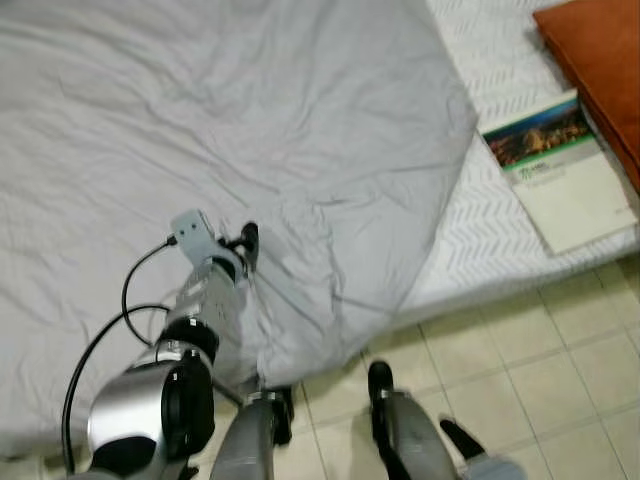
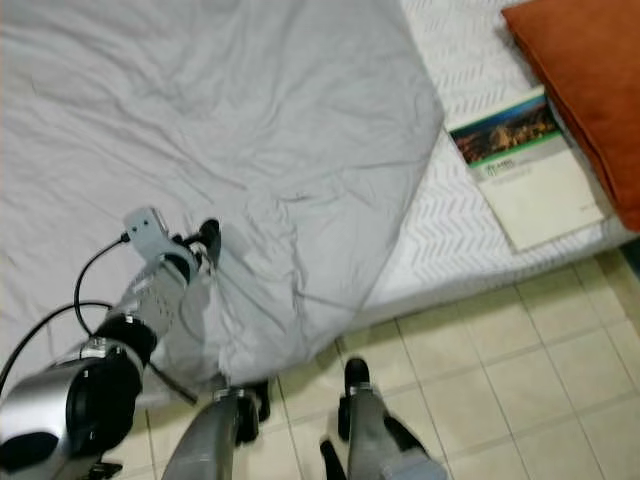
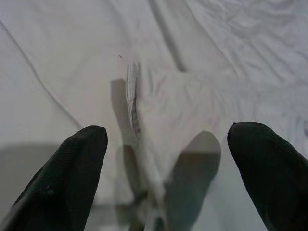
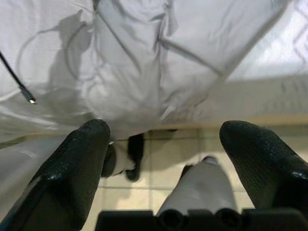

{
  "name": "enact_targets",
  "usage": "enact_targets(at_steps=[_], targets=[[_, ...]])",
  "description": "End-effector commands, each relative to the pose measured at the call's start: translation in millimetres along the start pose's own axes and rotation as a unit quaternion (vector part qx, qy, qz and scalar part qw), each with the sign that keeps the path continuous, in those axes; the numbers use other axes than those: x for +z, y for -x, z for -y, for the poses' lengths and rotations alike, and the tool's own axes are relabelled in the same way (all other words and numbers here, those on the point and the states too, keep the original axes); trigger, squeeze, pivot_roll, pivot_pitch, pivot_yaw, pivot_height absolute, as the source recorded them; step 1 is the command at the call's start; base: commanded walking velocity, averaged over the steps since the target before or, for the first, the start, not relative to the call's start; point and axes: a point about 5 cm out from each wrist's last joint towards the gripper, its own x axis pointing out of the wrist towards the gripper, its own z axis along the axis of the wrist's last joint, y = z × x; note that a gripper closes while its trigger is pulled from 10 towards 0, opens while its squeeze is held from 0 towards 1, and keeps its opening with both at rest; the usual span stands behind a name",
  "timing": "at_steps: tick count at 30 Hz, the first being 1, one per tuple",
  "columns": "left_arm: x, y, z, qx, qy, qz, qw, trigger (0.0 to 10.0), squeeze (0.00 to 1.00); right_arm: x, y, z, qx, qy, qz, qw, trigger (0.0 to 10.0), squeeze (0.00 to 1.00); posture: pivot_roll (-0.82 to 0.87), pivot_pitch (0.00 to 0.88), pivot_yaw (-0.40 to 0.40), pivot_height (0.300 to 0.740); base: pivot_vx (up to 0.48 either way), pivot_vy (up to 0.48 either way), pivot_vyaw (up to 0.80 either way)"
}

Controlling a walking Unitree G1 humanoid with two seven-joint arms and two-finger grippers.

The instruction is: Clean up the room

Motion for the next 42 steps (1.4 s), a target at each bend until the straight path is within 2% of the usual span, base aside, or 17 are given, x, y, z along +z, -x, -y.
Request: enact_targets(at_steps=[1, 3, 6, 12, 16, 20, 21, 22, 26, 29, 31, 34, 37, 38, 40, 41, 42], targets=[[-7, 1.5, -4.9, 0.008, 0.021, -0.010, 1.000, 10.0, 0.00, -9, -6.4, -3.1, -0.005, 0.021, -0.015, 1.000, 10.0, 0.00, -0.34, 0.733, 0.079, 0.740, 0.000, 0.000, 0.00], [-9, 1.1, 2.1, -0.011, 0.035, -0.010, 0.999, 10.0, 0.00, -1, -19.1, -0.3, -0.014, 0.035, 0.007, 0.999, 10.0, 0.00, -0.34, 0.735, 0.076, 0.740, 0.000, 0.000, 0.00], [-15, 1.5, 8.9, -0.027, 0.055, -0.019, 0.998, 10.0, 0.00, 6, -23.8, 0.5, -0.020, 0.045, 0.020, 0.999, 10.0, 0.00, -0.36, 0.742, 0.069, 0.740, 0.000, 0.000, 0.00], [-36, 5.5, 11.2, -0.025, 0.074, -0.055, 0.995, 10.0, 0.00, 8, -12.3, -10.4, -0.027, 0.066, 0.026, 0.997, 10.0, 0.00, -0.40, 0.757, 0.051, 0.740, 0.000, 0.000, 0.00], [-48, 9.1, 3.7, -0.007, 0.045, -0.080, 0.996, 10.0, 0.00, 4, -3.4, -20.4, -0.024, 0.052, 0.009, 0.998, 10.0, 0.00, -0.41, 0.757, 0.051, 0.740, 0.000, 0.000, 0.00], [-49, 9.5, 2.8, -0.005, 0.038, -0.085, 0.996, 10.0, 0.00, 4, -1.3, -21.0, -0.029, 0.048, 0.006, 0.998, 10.0, 0.00, -0.41, 0.760, 0.051, 0.740, 0.000, 0.000, 0.00], [-49, 9.4, 2.8, -0.004, 0.031, -0.084, 0.996, 4.4, 0.00, 4, -0.9, -20.6, -0.031, 0.048, 0.006, 0.998, 10.0, 0.00, -0.41, 0.760, 0.051, 0.740, 0.000, 0.000, 0.00], [-47, 8.9, 3.3, -0.005, 0.029, -0.082, 0.996, 0.0, 0.00, 5, -0.9, -19.4, -0.034, 0.047, 0.004, 0.998, 10.0, 0.00, -0.40, 0.765, 0.052, 0.740, 0.000, 0.000, 0.00], [-44, 7.9, 3.7, -0.006, 0.017, -0.076, 0.997, 0.0, 0.00, 4, -2.2, -16.9, -0.042, 0.044, 0.003, 0.998, 10.0, 0.00, -0.39, 0.760, 0.055, 0.740, 0.000, 0.000, 0.00], [-39, 7.0, 1.0, -0.004, -0.013, -0.071, 0.997, 0.0, 0.00, 5, -3.3, -15.9, -0.043, 0.044, 0.004, 0.998, 10.0, 0.00, -0.39, 0.756, 0.057, 0.740, 0.000, 0.000, 0.00], [-34, 5.8, 0.6, -0.006, -0.055, -0.063, 0.996, 0.0, 0.00, 4, -3.3, -15.2, -0.043, 0.043, 0.001, 0.998, 10.0, 0.00, -0.37, 0.753, 0.059, 0.740, 0.000, 0.000, 0.00], [-32, 5.5, 0.0, -0.005, -0.068, -0.061, 0.996, 0.0, 0.00, 3, -2.8, -15.3, -0.042, 0.043, -0.001, 0.998, 10.0, 0.00, -0.37, 0.753, 0.060, 0.740, 0.000, 0.000, 0.00], [-27, 5.8, -10.0, 0.006, -0.124, -0.055, 0.991, 0.0, 0.00, 2, -3.5, -14.4, -0.039, 0.041, -0.005, 0.998, 10.0, 0.00, -0.35, 0.749, 0.067, 0.740, 0.000, 0.000, 0.00], [-27, 5.8, -10.0, 0.006, -0.124, -0.055, 0.991, 0.0, 0.00, 2, -3.5, -14.4, -0.039, 0.041, -0.005, 0.998, 10.0, 0.00, -0.35, 0.749, 0.067, 0.740, 0.000, 0.000, 0.00], [-26, 7.7, -22.3, 0.017, -0.195, -0.059, 0.979, 0.0, 0.00, -1, -5.1, -12.3, -0.039, 0.039, -0.009, 0.998, 10.0, 0.00, -0.33, 0.742, 0.077, 0.740, 0.000, 0.000, 0.00], [-26, 7.7, -22.3, 0.017, -0.195, -0.059, 0.979, 0.0, 0.00, -1, -5.1, -12.3, -0.039, 0.039, -0.009, 0.998, 10.0, 0.00, -0.33, 0.742, 0.077, 0.740, 0.000, 0.000, 0.00], [-28, 8.9, -25.4, 0.013, -0.241, -0.064, 0.968, 0.0, 0.00, -3, -5.9, -11.2, -0.038, 0.038, -0.012, 0.998, 10.0, 0.00, -0.31, 0.736, 0.085, 0.740, 0.000, 0.000, 0.00]])
